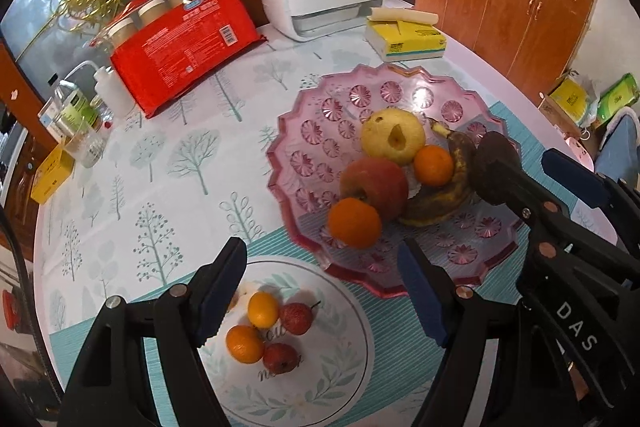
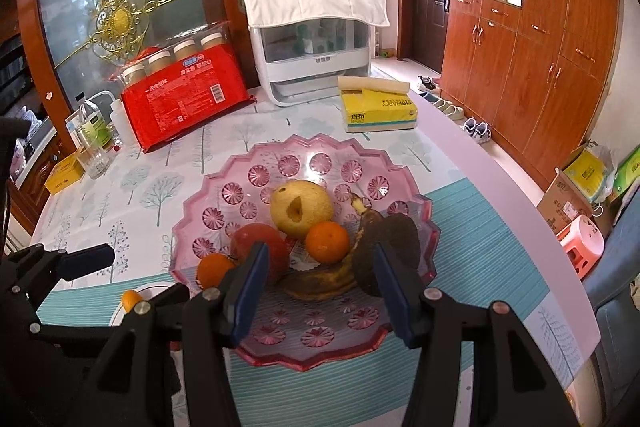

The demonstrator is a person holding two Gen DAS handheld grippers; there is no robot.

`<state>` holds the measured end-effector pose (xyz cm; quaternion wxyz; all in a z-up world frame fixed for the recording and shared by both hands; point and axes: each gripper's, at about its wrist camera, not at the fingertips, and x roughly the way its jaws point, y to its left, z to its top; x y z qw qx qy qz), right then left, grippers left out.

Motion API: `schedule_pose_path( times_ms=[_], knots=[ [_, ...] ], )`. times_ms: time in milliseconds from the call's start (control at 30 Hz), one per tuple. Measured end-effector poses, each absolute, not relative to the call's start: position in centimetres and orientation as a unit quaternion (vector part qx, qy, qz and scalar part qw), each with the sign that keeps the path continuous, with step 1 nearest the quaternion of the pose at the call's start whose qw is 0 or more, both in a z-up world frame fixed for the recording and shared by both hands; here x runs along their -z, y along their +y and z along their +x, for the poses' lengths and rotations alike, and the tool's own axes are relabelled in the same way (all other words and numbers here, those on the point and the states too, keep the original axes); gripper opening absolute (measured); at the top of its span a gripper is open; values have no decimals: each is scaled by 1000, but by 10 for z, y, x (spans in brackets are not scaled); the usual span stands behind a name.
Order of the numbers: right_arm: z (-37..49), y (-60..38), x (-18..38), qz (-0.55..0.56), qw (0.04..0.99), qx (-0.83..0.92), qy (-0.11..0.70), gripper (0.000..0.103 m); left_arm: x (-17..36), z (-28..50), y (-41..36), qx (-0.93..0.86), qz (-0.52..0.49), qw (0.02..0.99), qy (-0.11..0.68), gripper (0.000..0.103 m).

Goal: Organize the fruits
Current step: 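Move both open tools back toward the white plate of fruit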

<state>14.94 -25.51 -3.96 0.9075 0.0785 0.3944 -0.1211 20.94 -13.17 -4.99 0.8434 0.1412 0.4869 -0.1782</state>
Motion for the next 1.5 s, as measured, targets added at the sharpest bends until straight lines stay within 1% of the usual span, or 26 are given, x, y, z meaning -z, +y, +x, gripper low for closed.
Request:
schedule_pose_path(
  times_ms=[367, 767, 933, 1167, 1500],
  knots=[
    [139, -223, 23, 68, 914, 125, 381, 55, 28, 198, -94, 175, 147, 855, 466, 76],
    [118, -182, 7, 59, 918, 136, 368, 55, 11, 190, -44, 180, 132, 858, 463, 76],
    [109, -166, 10, 58, 915, 128, 377, 55, 12, 181, -28, 181, 167, 860, 447, 76],
    [92, -144, 32, 53, 906, 115, 405, 55, 34, 170, -12, 216, 188, 839, 463, 76],
    [57, -115, 92, 61, 871, 94, 478, 55, 80, 155, 4, 270, 203, 803, 492, 76]
  ],
)
